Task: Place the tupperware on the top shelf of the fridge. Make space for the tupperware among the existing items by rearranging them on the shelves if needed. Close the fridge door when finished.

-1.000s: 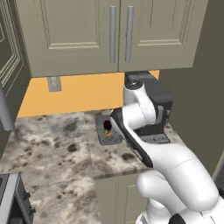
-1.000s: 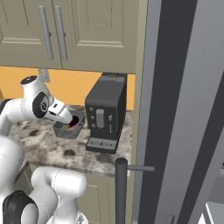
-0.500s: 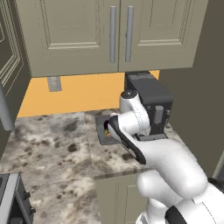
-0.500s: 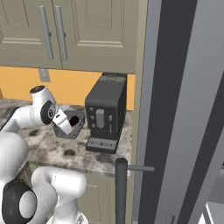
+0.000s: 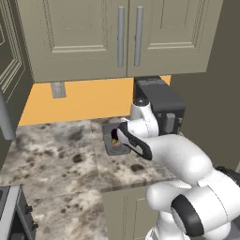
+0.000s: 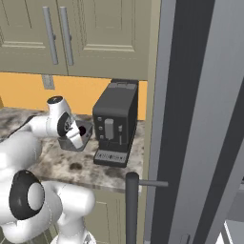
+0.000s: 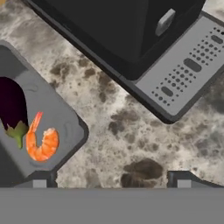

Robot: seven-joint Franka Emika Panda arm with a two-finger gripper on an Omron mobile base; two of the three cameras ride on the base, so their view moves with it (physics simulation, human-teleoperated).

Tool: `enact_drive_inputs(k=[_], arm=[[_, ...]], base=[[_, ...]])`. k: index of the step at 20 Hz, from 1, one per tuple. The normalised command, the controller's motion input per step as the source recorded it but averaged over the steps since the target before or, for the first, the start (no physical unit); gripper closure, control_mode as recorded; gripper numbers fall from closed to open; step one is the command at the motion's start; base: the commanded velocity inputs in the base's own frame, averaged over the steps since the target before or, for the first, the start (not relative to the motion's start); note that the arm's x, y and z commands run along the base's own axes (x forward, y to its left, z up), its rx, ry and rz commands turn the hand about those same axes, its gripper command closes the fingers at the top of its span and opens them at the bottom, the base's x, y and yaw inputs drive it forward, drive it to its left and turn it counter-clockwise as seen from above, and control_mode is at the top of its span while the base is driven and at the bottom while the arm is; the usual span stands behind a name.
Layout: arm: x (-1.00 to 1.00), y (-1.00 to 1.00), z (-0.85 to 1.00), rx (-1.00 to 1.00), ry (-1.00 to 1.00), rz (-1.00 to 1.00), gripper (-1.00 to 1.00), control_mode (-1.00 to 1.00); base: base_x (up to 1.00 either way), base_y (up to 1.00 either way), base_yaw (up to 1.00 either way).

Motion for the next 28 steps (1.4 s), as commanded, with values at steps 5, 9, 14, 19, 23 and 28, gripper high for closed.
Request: enact_drive_inputs(k=[5, 9, 14, 19, 23, 28], arm=[[0.48, 0.07, -0.04, 0.00, 0.00, -0.04, -1.00, -1.00], [0.23, 0.15, -0.42, 0.00, 0.00, -0.02, -1.00, -1.00], [0.18, 0.19, -0.47, 0.00, 0.00, -0.01, -1.00, -1.00], [0.23, 0.11, -0.32, 0.00, 0.00, -0.01, -1.00, -1.00], [0.30, 0.03, -0.19, 0.00, 0.00, -0.02, -1.00, -1.00], [0.29, 0.02, -0.20, 0.00, 0.00, -0.02, -1.00, -1.00]], base=[[0.00, 0.00, 0.00], [0.00, 0.00, 0.00], [0.00, 0.00, 0.00], [0.00, 0.00, 0.00], [0.00, 0.00, 0.00], [0.00, 0.00, 0.00]])
